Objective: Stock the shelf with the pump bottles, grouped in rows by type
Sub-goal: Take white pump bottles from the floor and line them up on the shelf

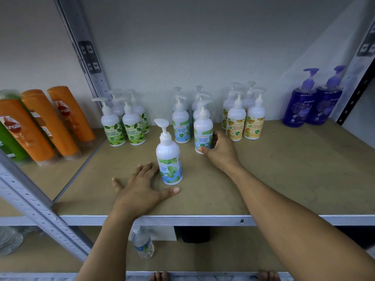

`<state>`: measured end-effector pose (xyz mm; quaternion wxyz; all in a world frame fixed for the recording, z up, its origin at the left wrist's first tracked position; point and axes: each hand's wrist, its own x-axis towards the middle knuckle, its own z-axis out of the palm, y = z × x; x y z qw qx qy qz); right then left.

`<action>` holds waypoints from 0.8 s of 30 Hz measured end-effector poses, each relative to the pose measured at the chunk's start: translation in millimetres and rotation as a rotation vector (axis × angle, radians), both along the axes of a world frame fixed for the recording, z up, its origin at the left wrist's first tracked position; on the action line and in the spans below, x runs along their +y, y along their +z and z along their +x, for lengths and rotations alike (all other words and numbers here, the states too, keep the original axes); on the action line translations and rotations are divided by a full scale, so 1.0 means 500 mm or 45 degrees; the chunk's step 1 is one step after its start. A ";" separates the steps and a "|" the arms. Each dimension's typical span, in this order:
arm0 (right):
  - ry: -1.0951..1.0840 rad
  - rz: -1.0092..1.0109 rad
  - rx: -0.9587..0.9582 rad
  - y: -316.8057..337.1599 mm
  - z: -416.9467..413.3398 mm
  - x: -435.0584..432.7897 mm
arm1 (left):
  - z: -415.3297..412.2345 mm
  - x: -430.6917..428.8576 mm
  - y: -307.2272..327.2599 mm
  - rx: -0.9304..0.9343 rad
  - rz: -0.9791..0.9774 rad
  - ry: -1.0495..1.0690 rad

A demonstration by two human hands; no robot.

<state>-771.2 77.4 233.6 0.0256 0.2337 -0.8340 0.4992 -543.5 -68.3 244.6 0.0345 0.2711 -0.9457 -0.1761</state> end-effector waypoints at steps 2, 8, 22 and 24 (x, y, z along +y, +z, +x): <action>-0.007 -0.002 0.003 0.000 0.000 0.000 | 0.000 0.000 0.000 0.001 0.002 0.000; 0.001 0.016 0.003 -0.002 -0.001 0.001 | 0.000 0.002 0.002 0.014 0.021 0.009; 0.146 0.770 0.392 0.003 0.020 0.111 | -0.033 0.014 0.002 0.534 0.679 0.029; 0.191 0.905 0.371 0.005 0.022 0.149 | -0.042 0.024 0.000 0.645 0.791 0.041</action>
